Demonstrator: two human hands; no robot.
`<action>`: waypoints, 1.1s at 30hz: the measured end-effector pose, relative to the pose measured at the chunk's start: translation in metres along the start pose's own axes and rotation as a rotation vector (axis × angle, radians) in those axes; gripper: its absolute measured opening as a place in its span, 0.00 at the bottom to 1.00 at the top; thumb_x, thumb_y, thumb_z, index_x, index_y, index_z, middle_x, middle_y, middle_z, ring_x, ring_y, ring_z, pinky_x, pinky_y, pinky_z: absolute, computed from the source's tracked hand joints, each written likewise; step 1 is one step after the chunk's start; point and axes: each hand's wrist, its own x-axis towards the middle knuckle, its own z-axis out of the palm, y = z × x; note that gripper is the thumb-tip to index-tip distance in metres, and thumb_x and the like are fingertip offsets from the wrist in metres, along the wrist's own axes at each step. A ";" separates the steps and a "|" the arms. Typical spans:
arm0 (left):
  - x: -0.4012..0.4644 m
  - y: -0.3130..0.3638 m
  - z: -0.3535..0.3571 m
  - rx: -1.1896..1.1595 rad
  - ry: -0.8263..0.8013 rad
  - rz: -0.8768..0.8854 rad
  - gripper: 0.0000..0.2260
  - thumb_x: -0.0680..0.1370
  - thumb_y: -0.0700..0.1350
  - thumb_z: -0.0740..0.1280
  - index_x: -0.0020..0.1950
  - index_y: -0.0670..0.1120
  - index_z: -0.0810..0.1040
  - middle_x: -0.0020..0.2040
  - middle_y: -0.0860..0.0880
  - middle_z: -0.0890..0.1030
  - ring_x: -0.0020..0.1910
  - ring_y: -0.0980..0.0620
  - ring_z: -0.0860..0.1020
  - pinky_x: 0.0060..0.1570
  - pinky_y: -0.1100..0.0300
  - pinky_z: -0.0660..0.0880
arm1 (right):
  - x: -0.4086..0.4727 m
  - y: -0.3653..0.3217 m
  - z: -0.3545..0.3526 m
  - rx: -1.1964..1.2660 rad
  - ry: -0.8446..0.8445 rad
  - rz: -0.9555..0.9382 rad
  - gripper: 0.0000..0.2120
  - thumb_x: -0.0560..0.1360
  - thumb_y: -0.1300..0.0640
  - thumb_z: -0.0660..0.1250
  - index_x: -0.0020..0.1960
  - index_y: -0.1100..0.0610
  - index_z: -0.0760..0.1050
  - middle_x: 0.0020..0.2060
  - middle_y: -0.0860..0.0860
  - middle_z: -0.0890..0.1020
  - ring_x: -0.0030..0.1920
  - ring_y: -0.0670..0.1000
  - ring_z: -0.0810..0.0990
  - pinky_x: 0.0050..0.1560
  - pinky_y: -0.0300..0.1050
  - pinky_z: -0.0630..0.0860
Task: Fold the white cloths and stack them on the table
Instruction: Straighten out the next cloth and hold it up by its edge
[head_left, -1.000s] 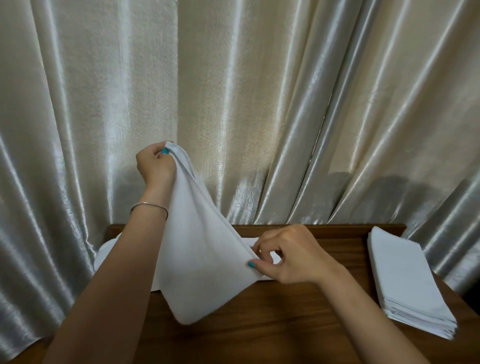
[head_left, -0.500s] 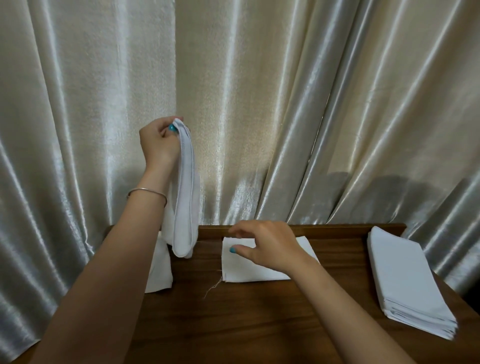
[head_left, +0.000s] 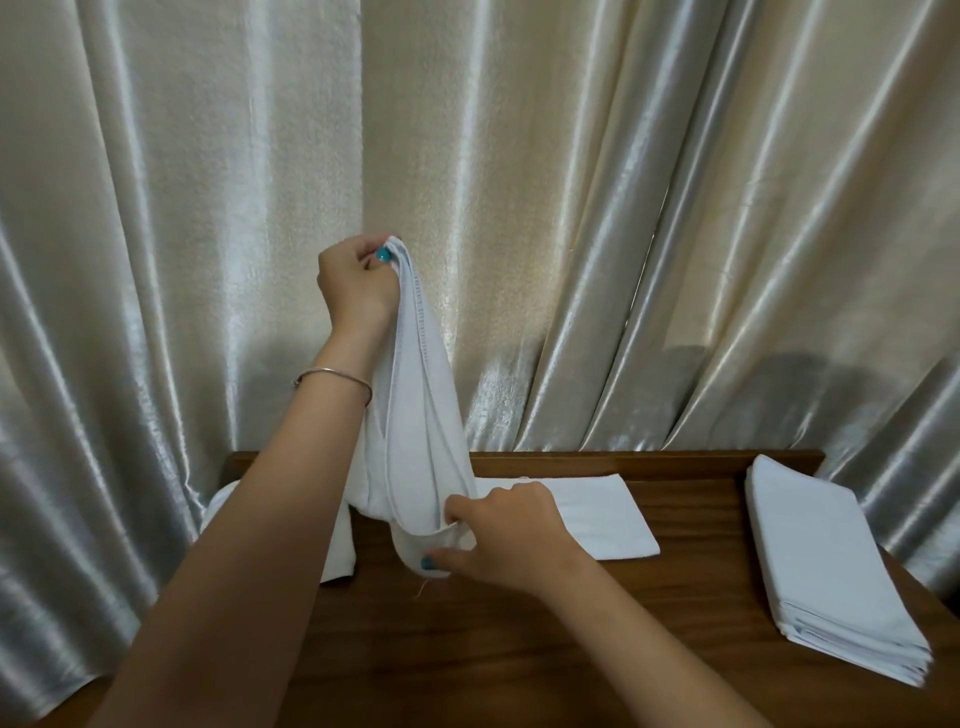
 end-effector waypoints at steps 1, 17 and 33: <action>0.001 0.000 0.000 0.000 0.007 -0.001 0.09 0.75 0.36 0.67 0.49 0.47 0.84 0.40 0.57 0.81 0.41 0.63 0.79 0.39 0.76 0.74 | -0.001 0.003 0.000 -0.020 -0.005 0.010 0.28 0.69 0.26 0.56 0.51 0.49 0.74 0.35 0.50 0.80 0.33 0.52 0.75 0.37 0.43 0.67; 0.022 -0.022 -0.051 0.042 0.154 -0.045 0.13 0.74 0.33 0.62 0.51 0.44 0.83 0.50 0.45 0.83 0.49 0.53 0.81 0.52 0.65 0.77 | -0.017 0.100 -0.048 0.134 0.212 0.344 0.16 0.75 0.36 0.61 0.48 0.45 0.79 0.39 0.41 0.80 0.40 0.46 0.79 0.37 0.43 0.75; -0.033 -0.073 -0.060 0.177 -0.193 0.058 0.14 0.79 0.36 0.57 0.59 0.47 0.78 0.55 0.52 0.77 0.52 0.56 0.74 0.38 0.83 0.67 | -0.039 0.148 -0.122 1.173 0.581 0.454 0.16 0.69 0.68 0.73 0.53 0.54 0.80 0.30 0.46 0.83 0.37 0.43 0.81 0.48 0.32 0.78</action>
